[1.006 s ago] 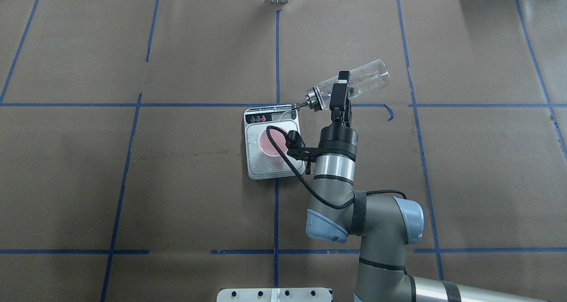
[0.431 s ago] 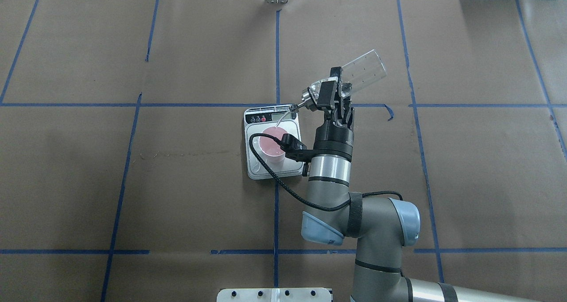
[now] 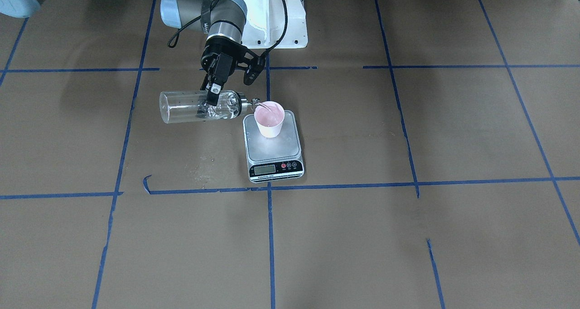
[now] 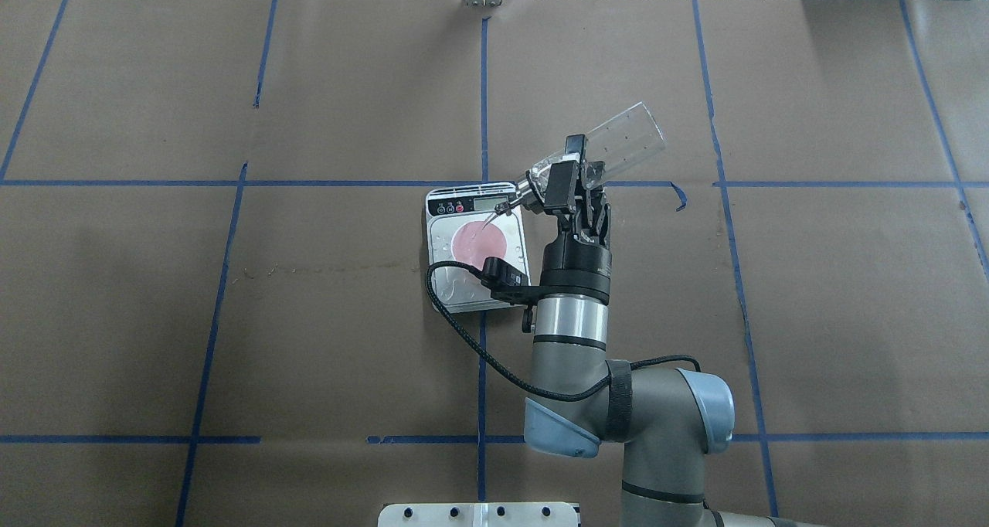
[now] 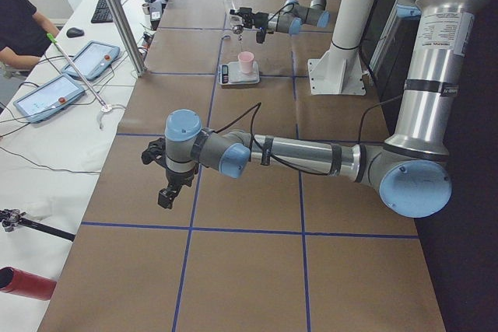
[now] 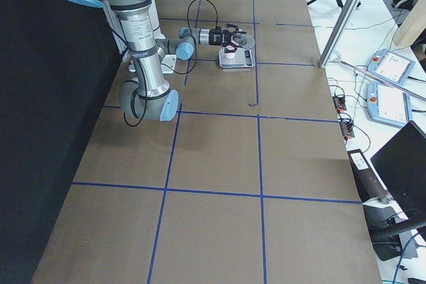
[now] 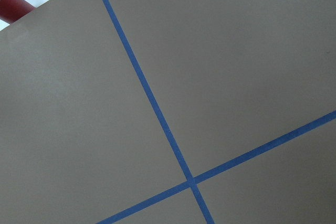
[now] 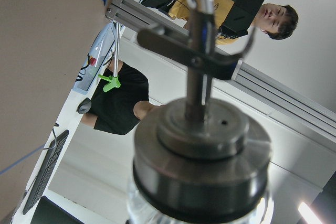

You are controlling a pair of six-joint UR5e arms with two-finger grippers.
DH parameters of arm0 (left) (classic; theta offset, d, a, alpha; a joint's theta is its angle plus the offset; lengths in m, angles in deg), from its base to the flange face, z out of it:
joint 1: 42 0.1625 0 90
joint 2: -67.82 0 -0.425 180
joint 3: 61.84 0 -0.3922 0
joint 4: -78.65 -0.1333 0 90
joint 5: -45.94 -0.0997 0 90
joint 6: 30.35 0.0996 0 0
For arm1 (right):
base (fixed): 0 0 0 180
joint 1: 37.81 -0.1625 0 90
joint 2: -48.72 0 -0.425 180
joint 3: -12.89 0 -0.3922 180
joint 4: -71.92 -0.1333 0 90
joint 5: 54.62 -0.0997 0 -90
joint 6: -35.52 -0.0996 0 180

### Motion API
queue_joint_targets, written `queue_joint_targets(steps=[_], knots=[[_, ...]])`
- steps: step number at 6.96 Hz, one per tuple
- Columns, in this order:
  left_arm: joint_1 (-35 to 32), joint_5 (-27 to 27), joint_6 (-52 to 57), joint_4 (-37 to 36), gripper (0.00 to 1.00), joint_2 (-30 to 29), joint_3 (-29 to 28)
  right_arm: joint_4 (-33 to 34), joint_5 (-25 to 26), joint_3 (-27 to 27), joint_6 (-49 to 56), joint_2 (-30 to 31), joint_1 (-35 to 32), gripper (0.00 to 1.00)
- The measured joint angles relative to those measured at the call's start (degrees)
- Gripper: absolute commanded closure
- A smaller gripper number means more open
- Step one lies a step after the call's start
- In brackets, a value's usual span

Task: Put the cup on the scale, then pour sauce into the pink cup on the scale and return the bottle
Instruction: 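Tilt the bottle spout over the pink cup with the right gripper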

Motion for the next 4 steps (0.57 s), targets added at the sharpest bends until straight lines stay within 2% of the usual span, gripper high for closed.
queue_joint_targets(steps=[3, 4], knots=[[0.0, 0.08, -0.03, 0.09, 0.0, -0.1, 0.1, -1.19, 0.2, 0.79, -0.26, 2.07, 0.58, 1.0], [0.0, 0.08, -0.06, 0.1, 0.0, -0.18, 0.18, -4.35, -0.59, 1.45, -0.64, 2.59, 0.88, 1.0]])
